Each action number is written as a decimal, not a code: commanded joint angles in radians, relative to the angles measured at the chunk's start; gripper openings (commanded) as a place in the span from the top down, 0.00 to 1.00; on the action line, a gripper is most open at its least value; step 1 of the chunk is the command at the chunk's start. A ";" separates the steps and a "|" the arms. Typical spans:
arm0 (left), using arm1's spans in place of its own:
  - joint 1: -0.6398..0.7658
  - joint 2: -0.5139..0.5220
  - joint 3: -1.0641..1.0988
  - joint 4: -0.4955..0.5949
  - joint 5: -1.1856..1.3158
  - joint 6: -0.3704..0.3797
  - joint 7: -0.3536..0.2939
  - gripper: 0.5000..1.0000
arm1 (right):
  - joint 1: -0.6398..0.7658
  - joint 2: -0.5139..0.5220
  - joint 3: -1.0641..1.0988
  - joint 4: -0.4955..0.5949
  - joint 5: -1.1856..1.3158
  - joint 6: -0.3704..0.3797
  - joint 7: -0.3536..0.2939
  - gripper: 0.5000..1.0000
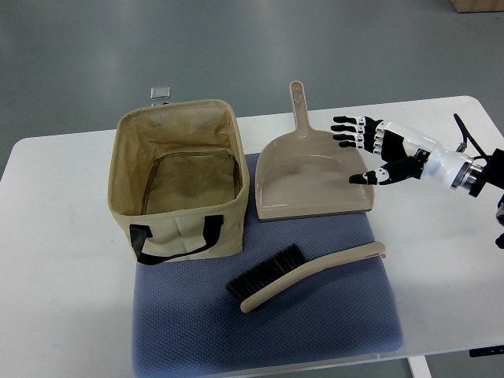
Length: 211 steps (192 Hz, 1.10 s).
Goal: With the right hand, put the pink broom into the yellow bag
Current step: 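Move the right hand down toward the beige brush handle, then close the right hand fingers around the brush handle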
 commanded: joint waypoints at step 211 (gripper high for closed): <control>0.000 0.000 0.000 0.000 0.000 0.000 0.000 0.00 | -0.020 -0.129 -0.356 0.327 -0.738 -0.417 0.030 0.36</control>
